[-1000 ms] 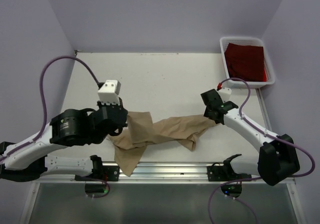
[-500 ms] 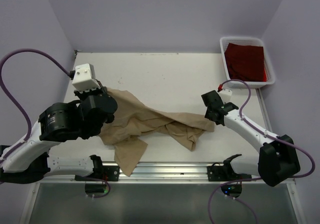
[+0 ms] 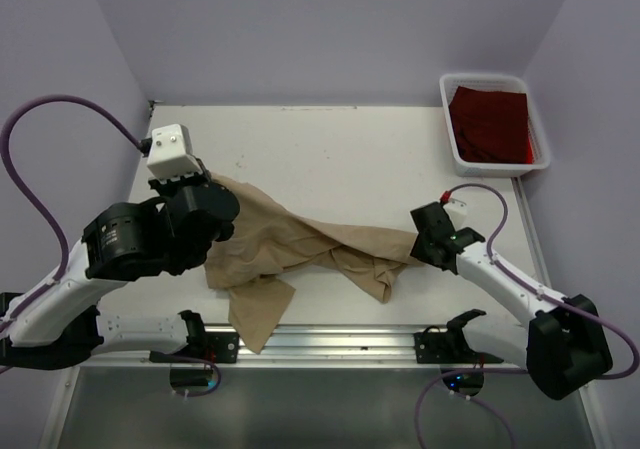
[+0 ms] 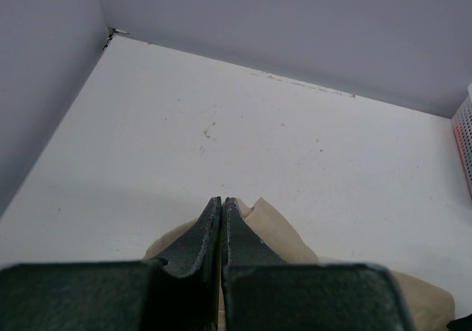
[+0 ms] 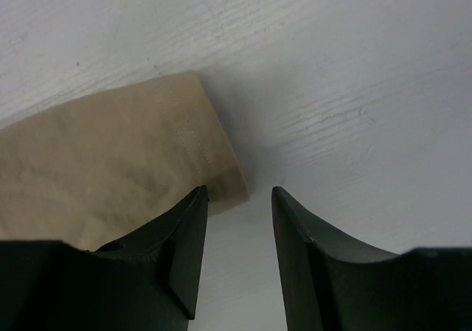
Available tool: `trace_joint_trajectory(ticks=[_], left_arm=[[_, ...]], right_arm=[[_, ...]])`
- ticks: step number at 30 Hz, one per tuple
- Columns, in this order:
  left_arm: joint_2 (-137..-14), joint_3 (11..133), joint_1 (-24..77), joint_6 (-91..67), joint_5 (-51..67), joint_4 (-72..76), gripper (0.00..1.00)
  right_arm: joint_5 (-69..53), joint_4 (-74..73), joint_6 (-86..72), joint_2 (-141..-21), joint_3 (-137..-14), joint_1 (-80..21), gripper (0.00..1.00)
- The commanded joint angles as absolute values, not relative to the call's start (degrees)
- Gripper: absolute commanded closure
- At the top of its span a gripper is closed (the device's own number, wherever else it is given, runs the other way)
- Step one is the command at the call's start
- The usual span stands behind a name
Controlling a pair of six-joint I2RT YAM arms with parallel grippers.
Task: Fold and stack the t-shirts
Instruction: Flatten the tshirt out
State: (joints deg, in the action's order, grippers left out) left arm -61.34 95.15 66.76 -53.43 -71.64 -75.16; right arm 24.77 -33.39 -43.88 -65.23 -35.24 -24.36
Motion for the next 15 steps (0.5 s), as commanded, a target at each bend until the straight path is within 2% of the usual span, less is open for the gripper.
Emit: trace_joint_trajectory(ticks=[1,15], left_arm=[[-61.5,96.4,66.3,-53.3,-75.3,-74.8,1.00],[-59.9,94.0,66.0,-51.4,-73.9,-71.7,1.00]], right_arm=[[21.7,-31.8,-47.1,-62.1,-32.8,-24.3,0.56],[19.9,-25.0,-46.9,-70.0,-32.0,-24.3,0.56]])
